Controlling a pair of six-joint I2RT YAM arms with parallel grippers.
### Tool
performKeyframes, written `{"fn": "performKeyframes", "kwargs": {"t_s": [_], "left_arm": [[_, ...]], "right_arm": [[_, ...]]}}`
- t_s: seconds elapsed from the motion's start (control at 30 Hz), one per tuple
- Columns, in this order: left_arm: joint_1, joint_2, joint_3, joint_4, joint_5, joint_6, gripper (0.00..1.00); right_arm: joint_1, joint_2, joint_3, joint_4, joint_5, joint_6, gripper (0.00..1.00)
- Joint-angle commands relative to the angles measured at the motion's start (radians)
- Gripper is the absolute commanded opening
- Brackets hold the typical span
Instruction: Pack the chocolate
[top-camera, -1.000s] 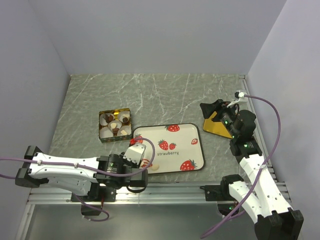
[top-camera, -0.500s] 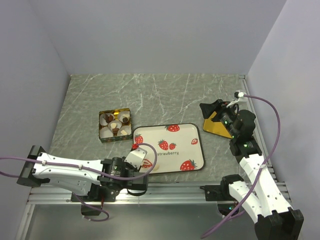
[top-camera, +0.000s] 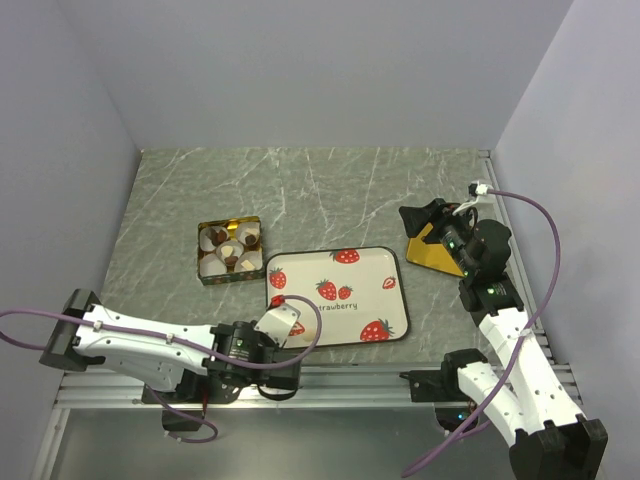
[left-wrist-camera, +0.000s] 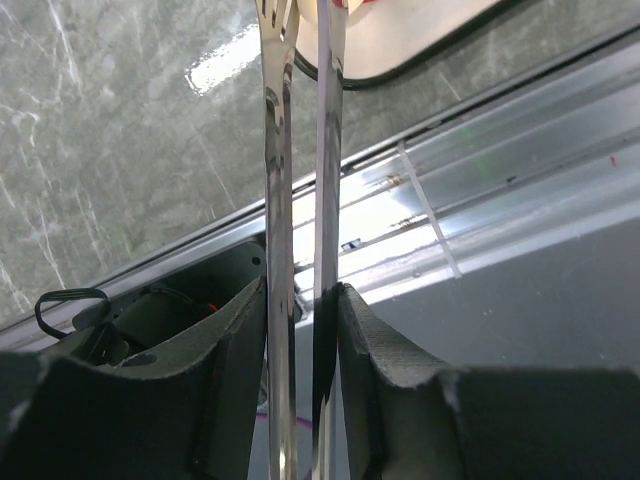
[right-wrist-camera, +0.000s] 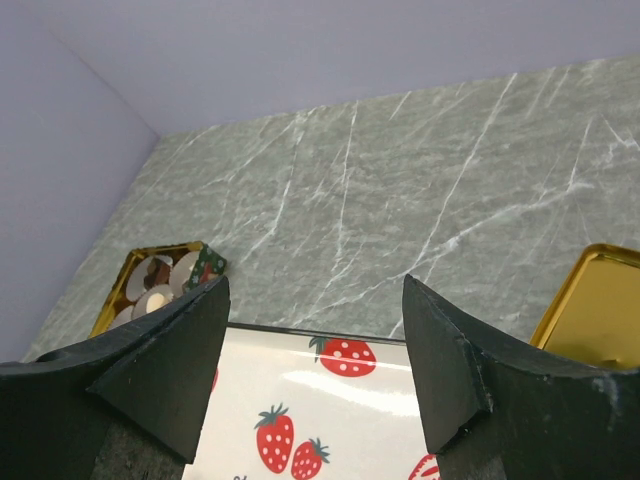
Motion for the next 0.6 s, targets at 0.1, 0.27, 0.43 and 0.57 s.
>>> {"fn": "performKeyframes", "kwargs": {"t_s": [0.1, 0.27, 0.43, 0.57], "left_arm": [[-0.04, 0.001, 0.088, -0.023, 0.011, -0.013, 0.38], [-0.055, 0.015, 0.105, -0.023, 0.017, -0.01, 0.38], [-0.065, 0.015, 0.1, -0.025, 0.027, -0.022, 0.38], [-0.066, 0.016, 0.094, -0.025, 0.029, -0.03, 0.37]], "right_arm": [[0.009, -0.008, 0.047, 0.027, -0.001, -0.017, 0.76], [0.008, -0.011, 0.047, 0.024, 0.0, -0.017, 0.76], [0.011, -0.011, 0.047, 0.025, 0.0, -0.015, 0.76], [0.009, -0.008, 0.047, 0.027, -0.003, -0.015, 0.76]]}}
